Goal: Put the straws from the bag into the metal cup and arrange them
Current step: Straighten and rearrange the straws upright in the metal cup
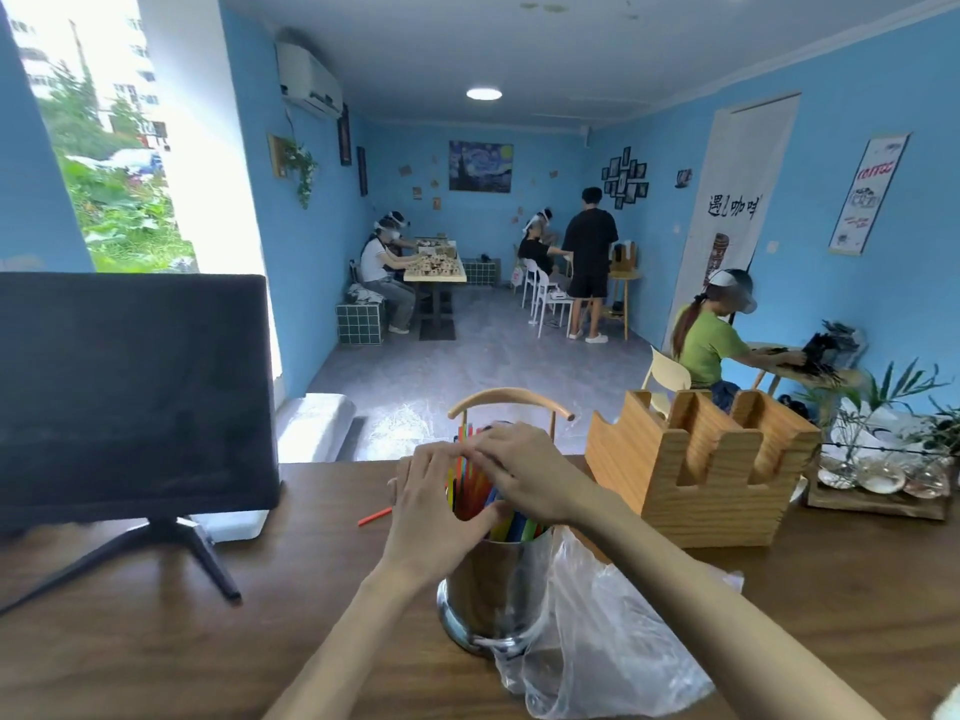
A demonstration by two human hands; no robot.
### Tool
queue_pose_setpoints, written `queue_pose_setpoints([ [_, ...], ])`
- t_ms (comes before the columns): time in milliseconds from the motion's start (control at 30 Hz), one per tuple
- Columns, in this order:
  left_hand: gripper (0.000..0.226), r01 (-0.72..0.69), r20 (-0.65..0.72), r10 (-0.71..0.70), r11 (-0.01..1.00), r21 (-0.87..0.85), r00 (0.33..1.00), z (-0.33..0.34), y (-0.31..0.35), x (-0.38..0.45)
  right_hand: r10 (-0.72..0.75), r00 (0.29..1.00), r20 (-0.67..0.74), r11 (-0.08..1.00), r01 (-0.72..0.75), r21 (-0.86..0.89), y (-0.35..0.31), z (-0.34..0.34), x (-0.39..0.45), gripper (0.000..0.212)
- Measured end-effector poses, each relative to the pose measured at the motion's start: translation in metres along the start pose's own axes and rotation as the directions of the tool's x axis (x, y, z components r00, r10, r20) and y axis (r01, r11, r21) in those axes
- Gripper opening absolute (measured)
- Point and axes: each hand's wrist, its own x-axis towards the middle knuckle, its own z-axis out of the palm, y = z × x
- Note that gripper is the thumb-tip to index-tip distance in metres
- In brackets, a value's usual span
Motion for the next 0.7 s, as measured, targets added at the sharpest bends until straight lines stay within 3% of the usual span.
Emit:
queue_pose_setpoints([
  [33,0.062,0.01,-0.035,-0.014,0.995,-0.102,0.999,0.001,-0.002,-0.003,-0.004,0.999,0.037,1.0,0.003,0.02,0.004,0.003,-0.001,0.044],
  [100,0.065,0.055,-0.081,-0.083,0.95,-0.307,0.993,0.002,-0.005,-0.004,0.071,0.997,0.006,0.97,-0.07,0.231,0.007,-0.006,-0.002,0.041],
  [133,0.067,0.091,-0.067,-0.126,0.918,-0.385,0.99,0.003,-0.007,-0.002,0.115,0.991,-0.061,0.948,-0.092,0.305,0.008,-0.01,0.0,0.041],
  [200,0.074,0.18,0.03,-0.187,0.875,-0.45,0.982,0.004,-0.007,0.009,0.175,0.976,-0.13,0.949,-0.131,0.288,0.011,-0.015,0.006,0.045],
  [300,0.077,0.284,0.183,-0.218,0.785,-0.551,0.959,0.005,0.003,0.023,0.185,0.981,0.058,0.962,-0.193,0.193,0.01,-0.003,0.014,0.049],
  [367,0.075,0.319,0.256,-0.201,0.723,-0.613,0.946,0.009,0.006,0.03,0.119,0.977,0.174,0.978,-0.145,0.149,0.006,0.005,0.014,0.05],
  [467,0.08,0.307,0.23,-0.204,0.683,-0.663,0.952,0.014,0.004,0.034,0.047,0.964,0.261,0.943,-0.129,0.307,0.0,0.003,0.015,0.057],
  [533,0.088,0.3,0.181,-0.245,0.647,-0.701,0.952,0.017,0.0,0.035,0.107,0.978,0.18,0.862,-0.182,0.474,0.002,-0.006,0.012,0.056],
  [567,0.094,0.3,0.171,-0.258,0.633,-0.713,0.951,0.018,-0.004,0.035,0.2,0.977,0.07,0.822,-0.206,0.531,0.006,-0.01,0.009,0.047],
  [633,0.103,0.333,0.208,-0.267,0.613,-0.716,0.941,0.018,-0.011,0.033,0.449,0.882,-0.145,0.724,-0.264,0.637,0.019,-0.012,-0.008,0.029],
  [700,0.084,0.378,0.277,-0.258,0.615,-0.692,0.926,0.02,-0.016,0.029,0.61,0.778,-0.151,0.57,-0.299,0.766,0.027,0.001,-0.03,0.024],
])
